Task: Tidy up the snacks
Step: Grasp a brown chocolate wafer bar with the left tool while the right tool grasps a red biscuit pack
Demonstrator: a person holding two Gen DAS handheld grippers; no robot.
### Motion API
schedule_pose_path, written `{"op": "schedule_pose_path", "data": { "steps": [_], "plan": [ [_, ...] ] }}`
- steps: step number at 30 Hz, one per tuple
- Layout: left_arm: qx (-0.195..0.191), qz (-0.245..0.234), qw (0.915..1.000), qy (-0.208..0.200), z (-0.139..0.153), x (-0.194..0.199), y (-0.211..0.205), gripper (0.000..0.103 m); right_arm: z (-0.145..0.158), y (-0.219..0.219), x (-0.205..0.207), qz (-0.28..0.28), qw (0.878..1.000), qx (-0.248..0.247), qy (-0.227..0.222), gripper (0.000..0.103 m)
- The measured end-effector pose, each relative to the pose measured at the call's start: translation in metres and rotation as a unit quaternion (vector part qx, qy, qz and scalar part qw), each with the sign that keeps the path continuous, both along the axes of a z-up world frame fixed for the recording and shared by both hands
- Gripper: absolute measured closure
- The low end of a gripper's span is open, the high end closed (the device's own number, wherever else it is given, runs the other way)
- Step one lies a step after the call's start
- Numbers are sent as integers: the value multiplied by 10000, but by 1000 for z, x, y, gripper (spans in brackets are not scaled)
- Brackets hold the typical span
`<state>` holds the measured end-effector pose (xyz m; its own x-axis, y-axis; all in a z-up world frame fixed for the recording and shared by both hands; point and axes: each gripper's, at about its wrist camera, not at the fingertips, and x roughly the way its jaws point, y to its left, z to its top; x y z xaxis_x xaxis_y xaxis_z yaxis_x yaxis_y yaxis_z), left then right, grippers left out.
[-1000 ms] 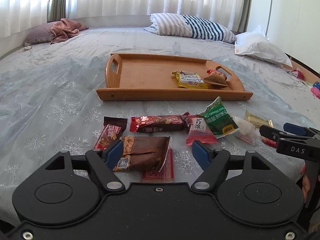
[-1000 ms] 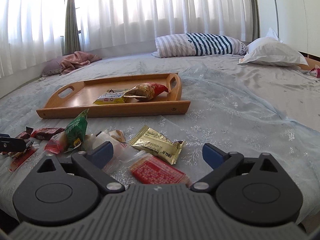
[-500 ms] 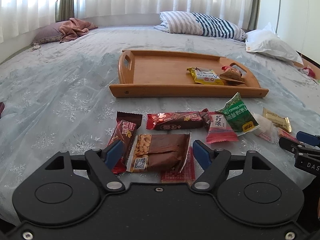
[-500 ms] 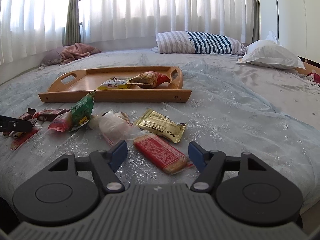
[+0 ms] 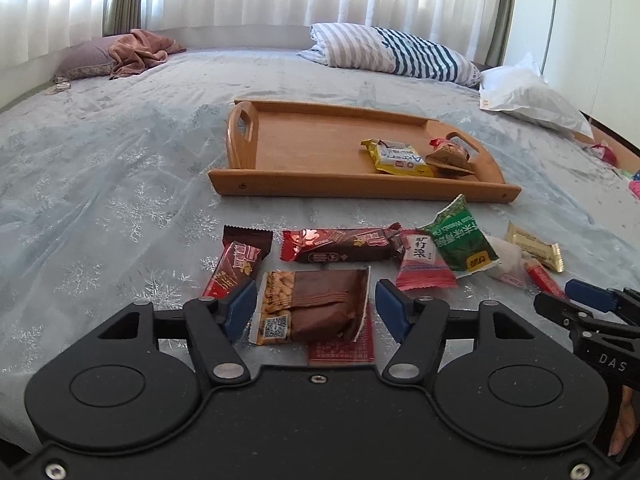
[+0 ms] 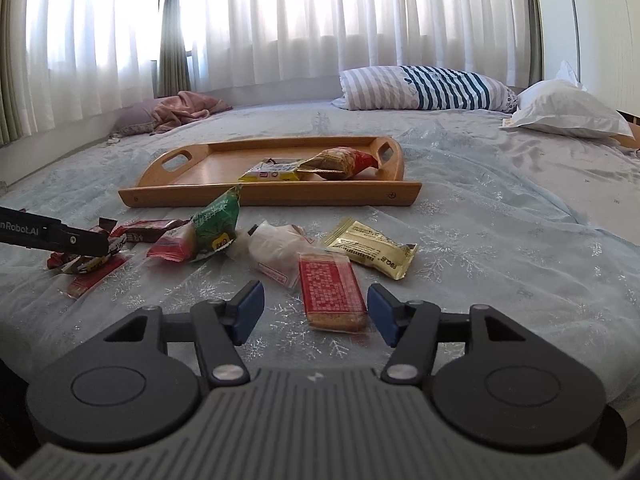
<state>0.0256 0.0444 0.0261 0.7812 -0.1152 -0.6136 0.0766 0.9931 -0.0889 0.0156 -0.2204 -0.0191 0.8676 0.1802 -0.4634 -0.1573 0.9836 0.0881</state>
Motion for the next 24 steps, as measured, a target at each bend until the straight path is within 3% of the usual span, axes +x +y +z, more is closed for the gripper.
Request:
{"op": "schedule_pose_path", "data": {
  "steps": [5, 8, 11, 14, 16, 18, 24],
  "plan": [
    [-239, -33, 9995, 209, -10, 9, 4, 31, 2, 1, 7, -73, 10000, 28, -18, 30],
    [-173, 2, 9997, 185, -15, 11, 3, 29, 1, 2, 12, -86, 10000, -21, 12, 33],
    [-189, 60, 9997, 175, -16, 12, 4, 15, 1, 1, 15, -112, 9999, -11, 53, 40],
    [-284, 88, 9994, 194, -18, 14, 8, 16, 0, 0, 17, -138, 9998, -13, 137, 53],
    [-406, 121, 9988, 248, -19, 15, 12, 21, -2, 1, 18, -140, 9997, -41, 197, 60],
    [-413, 129, 9987, 254, -18, 15, 13, 37, -3, 3, 16, -109, 9997, -57, 214, 61],
    [-285, 76, 9994, 194, -10, 10, 8, 53, -1, 13, 13, 35, 9997, -28, 233, 65]
  ]
}}
